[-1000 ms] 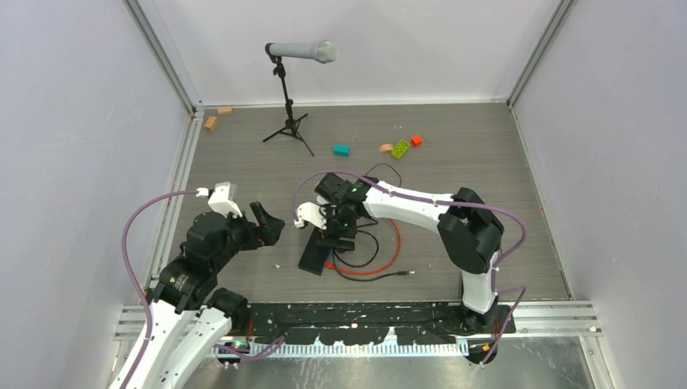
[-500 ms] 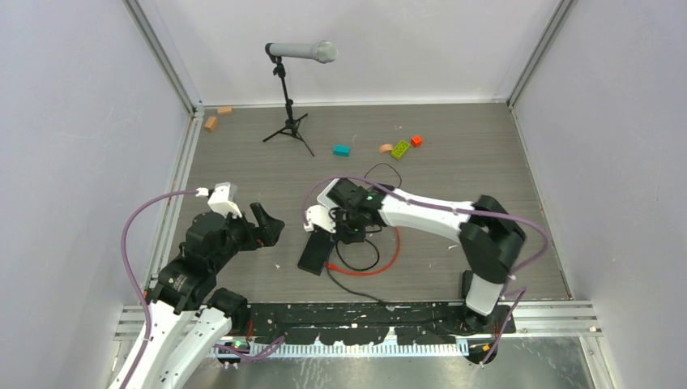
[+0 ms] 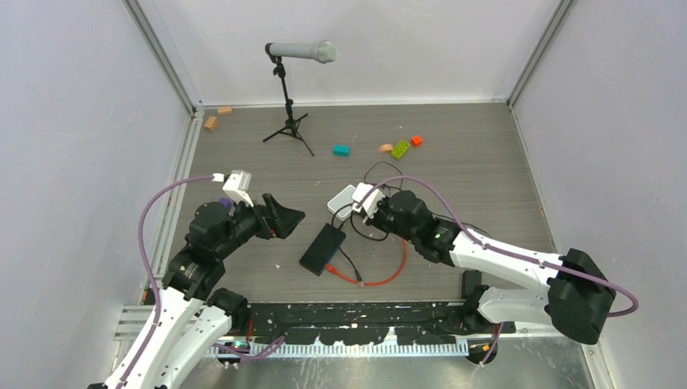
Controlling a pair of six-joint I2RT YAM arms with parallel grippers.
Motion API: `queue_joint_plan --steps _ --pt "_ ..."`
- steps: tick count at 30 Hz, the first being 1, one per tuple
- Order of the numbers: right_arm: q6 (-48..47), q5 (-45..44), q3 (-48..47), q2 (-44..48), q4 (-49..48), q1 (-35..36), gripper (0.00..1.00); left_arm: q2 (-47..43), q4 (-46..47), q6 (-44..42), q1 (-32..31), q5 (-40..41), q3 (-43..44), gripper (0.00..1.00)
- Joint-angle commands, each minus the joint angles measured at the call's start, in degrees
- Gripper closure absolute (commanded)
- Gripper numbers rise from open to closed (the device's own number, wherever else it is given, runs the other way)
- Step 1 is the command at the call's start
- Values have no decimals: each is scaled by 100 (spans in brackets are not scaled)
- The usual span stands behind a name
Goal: Insert the plug into the switch port
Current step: Pick up the connector from the center of the board.
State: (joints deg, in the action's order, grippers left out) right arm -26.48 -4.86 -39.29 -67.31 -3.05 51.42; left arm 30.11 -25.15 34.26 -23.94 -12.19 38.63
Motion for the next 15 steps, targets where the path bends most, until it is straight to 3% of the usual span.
queue_joint_plan --steps 1,5,12,15 --pt "1071 -1220 263 104 -1775 -102 100 23 1602 -76 13 -937 -447 12" --pt "1879 -1622 491 95 -2489 -132 100 121 2918 -163 5 -1153 -1060 12" --pt "3029 -1833 1318 222 -4114 -194 100 446 4379 -310 -377 -419 -1908 11" --pt "3223 -1948 1597 271 -4623 -215 100 852 4841 -573 -736 -147 -2113 16"
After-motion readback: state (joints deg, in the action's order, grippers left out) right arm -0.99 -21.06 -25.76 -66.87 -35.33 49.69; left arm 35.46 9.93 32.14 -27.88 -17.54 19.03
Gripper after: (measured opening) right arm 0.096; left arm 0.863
